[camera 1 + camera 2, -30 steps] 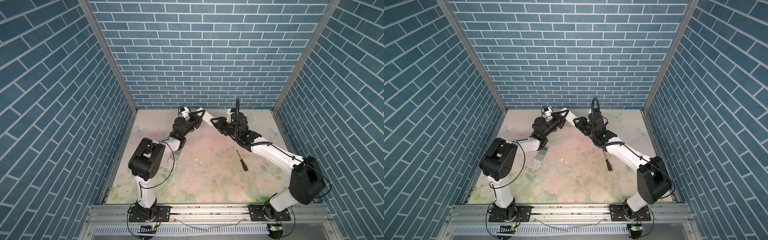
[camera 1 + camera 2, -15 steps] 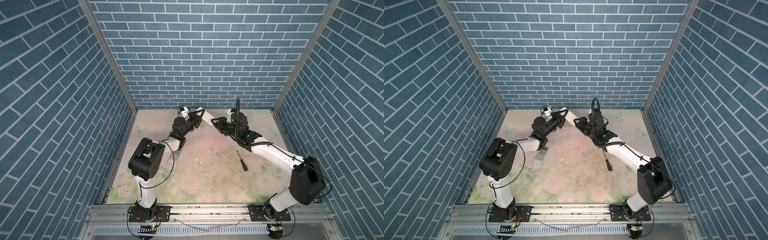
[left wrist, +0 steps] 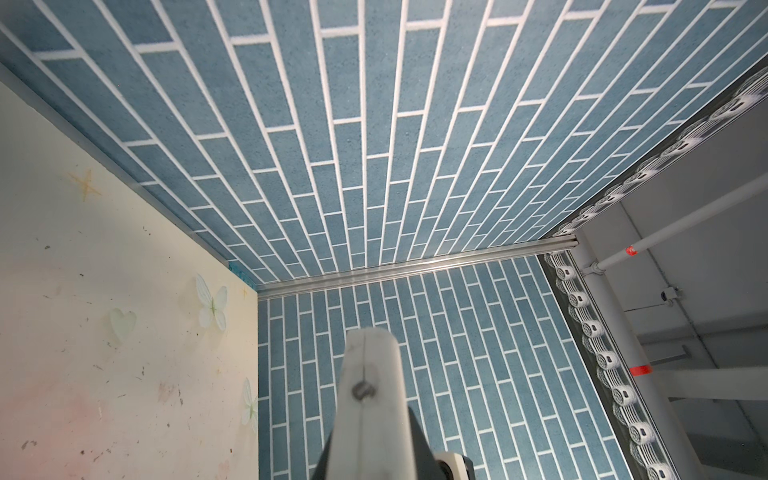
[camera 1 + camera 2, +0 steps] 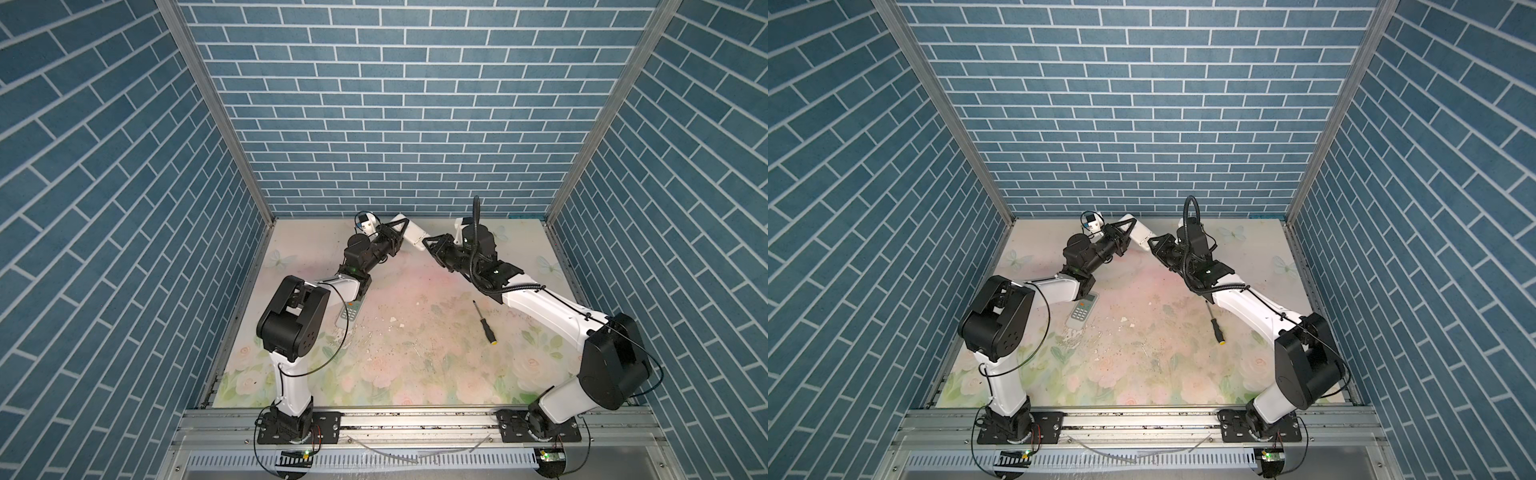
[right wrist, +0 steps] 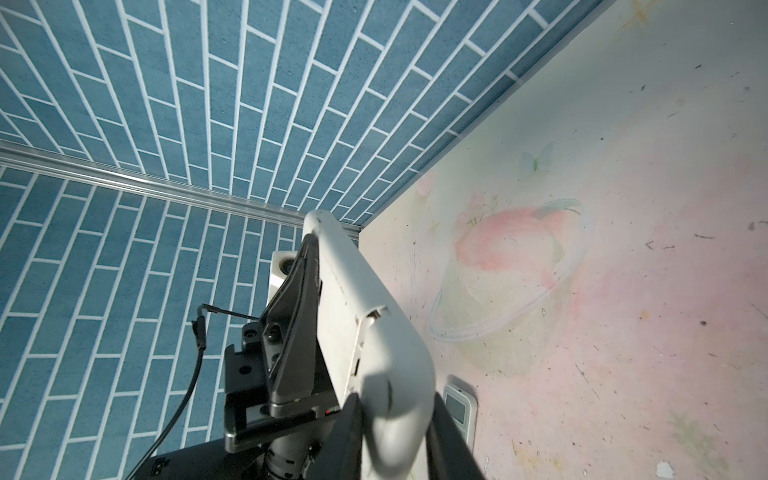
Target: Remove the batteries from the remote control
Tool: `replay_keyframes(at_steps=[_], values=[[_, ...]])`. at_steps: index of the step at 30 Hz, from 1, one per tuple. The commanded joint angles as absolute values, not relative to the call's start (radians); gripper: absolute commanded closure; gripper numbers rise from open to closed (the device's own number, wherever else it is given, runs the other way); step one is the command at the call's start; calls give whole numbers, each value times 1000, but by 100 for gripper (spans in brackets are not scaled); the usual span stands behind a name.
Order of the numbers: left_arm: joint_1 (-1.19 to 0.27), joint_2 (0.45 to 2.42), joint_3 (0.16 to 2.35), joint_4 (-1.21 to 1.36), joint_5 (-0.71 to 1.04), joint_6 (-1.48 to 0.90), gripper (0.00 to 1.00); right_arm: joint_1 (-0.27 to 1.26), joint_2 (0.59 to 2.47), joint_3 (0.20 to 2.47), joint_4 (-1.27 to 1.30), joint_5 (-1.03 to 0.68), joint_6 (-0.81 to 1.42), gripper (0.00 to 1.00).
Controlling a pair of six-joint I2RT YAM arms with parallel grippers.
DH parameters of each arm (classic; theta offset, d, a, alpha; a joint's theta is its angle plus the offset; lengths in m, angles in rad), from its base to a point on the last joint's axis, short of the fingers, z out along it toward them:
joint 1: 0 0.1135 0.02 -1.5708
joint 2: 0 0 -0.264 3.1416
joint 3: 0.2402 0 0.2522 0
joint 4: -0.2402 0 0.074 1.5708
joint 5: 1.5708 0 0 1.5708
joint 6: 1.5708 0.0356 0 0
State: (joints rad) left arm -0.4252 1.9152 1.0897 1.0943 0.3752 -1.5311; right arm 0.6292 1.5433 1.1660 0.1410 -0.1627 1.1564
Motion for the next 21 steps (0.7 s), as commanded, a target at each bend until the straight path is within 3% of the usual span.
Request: replay_keyframes(at_steps=[1, 21], values=[[-415, 1941, 1097, 1103, 370, -1504, 100, 634, 1496, 1148, 170, -173, 1173, 73], [-408, 1954, 1096, 1109, 373, -1502, 100, 634, 1505, 1146, 187, -184, 1193, 79]])
